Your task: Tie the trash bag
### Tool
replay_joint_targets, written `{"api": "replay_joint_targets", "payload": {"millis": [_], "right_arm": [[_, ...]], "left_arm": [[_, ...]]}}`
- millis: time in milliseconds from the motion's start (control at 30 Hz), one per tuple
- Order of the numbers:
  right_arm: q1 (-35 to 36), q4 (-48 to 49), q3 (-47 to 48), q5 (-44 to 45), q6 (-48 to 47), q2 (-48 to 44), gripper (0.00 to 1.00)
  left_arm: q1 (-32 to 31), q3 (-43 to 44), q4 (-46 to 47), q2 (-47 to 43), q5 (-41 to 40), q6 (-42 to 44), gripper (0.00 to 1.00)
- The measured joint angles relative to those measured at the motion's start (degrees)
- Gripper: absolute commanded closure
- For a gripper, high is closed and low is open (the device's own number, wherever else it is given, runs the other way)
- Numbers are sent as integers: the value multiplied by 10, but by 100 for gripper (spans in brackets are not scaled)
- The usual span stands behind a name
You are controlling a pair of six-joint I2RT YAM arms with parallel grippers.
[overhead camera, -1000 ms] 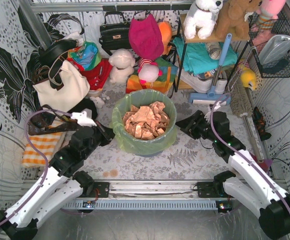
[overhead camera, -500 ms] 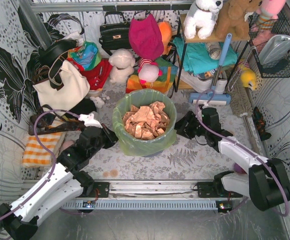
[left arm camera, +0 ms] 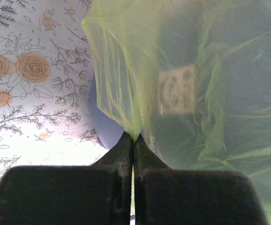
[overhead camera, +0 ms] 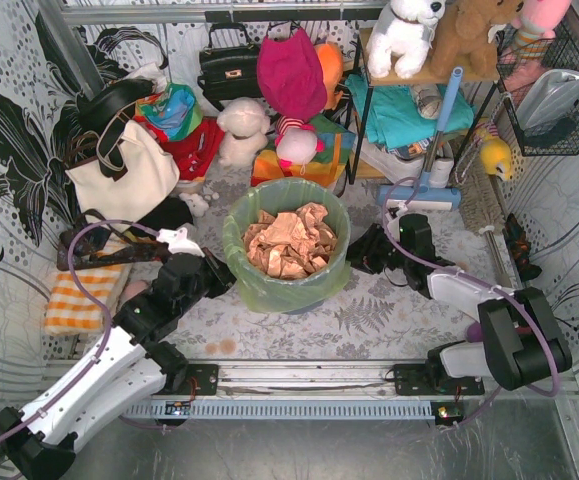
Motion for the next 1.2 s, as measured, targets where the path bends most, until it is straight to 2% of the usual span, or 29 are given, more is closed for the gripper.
{"api": "replay_joint_targets", "payload": {"millis": [167, 267, 500, 867, 1200], "right_arm": [[0, 17, -5, -6, 5, 8, 86], [-2, 30, -15, -9, 16, 9, 100], [-12, 66, -61, -17, 64, -18, 100], [-36, 65, -95, -18, 132, -237, 100], [-36, 92, -95, -14, 213, -295, 100]], "left_arm": [[0, 0, 0, -6, 0, -1, 100], [0, 0, 0, -9, 0, -2, 100], [0, 0, -2, -13, 0, -2, 100], [0, 40, -41, -44, -7, -3, 100], [0, 118, -88, -95, -14, -6, 100]]}}
